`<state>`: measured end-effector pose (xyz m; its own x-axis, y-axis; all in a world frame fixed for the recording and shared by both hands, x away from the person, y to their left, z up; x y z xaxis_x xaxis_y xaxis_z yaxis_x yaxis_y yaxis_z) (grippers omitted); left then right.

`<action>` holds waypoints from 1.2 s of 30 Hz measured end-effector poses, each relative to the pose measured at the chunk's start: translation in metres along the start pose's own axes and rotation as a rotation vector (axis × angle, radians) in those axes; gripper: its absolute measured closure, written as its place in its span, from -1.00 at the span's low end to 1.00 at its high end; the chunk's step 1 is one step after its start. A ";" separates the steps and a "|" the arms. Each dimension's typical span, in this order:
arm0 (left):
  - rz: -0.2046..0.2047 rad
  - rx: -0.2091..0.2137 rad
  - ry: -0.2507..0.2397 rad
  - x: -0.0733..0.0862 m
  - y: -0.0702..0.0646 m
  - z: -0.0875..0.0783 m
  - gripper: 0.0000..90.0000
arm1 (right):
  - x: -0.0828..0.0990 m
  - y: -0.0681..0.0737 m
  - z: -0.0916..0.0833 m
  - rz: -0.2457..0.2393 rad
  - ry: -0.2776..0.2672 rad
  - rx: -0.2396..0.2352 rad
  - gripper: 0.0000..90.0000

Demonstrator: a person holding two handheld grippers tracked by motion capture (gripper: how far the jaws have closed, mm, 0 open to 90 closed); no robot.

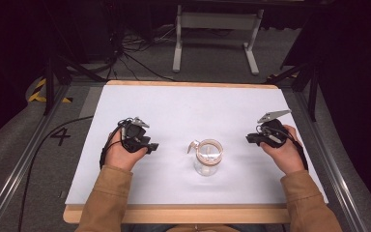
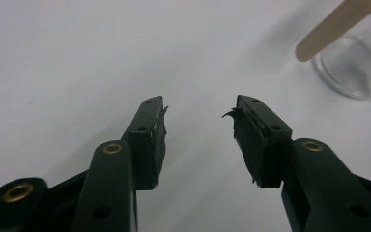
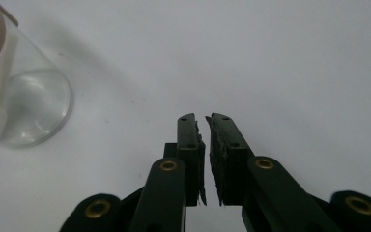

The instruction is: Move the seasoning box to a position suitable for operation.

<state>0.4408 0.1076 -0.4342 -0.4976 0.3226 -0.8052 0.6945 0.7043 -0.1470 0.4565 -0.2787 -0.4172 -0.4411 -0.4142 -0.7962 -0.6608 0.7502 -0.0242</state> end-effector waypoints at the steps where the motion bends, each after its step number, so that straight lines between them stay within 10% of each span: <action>1: 0.016 0.013 0.002 -0.001 -0.002 -0.001 0.35 | 0.004 0.002 0.001 0.010 0.016 -0.008 0.90; 4: 0.052 0.026 -0.018 -0.006 -0.008 -0.003 0.47 | 0.005 0.002 0.002 0.003 0.030 0.018 0.99; 9: 0.058 0.072 -0.060 -0.012 -0.013 -0.005 0.58 | 0.007 0.013 0.002 0.007 0.020 -0.071 1.00; 26: 0.113 0.285 -0.011 -0.019 -0.061 0.024 0.94 | 0.011 0.049 0.015 -0.060 -0.008 -0.247 1.00; 36: 0.154 0.208 0.062 -0.012 -0.066 0.056 1.00 | 0.019 0.051 0.010 -0.042 -0.016 -0.260 1.00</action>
<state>0.4302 0.0212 -0.4470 -0.4043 0.4588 -0.7912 0.8531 0.5010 -0.1454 0.4206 -0.2435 -0.4392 -0.4016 -0.4329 -0.8071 -0.8134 0.5736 0.0971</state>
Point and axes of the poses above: each handheld gripper's, and its own axes: z roughly forward along the jaws, x roughly out of its underside, y roughly to its left, the point moved 6 cm from there along z, roughly forward along the jaws, and after that the axes turned 15 degrees about -y, right-handed, at the moved point
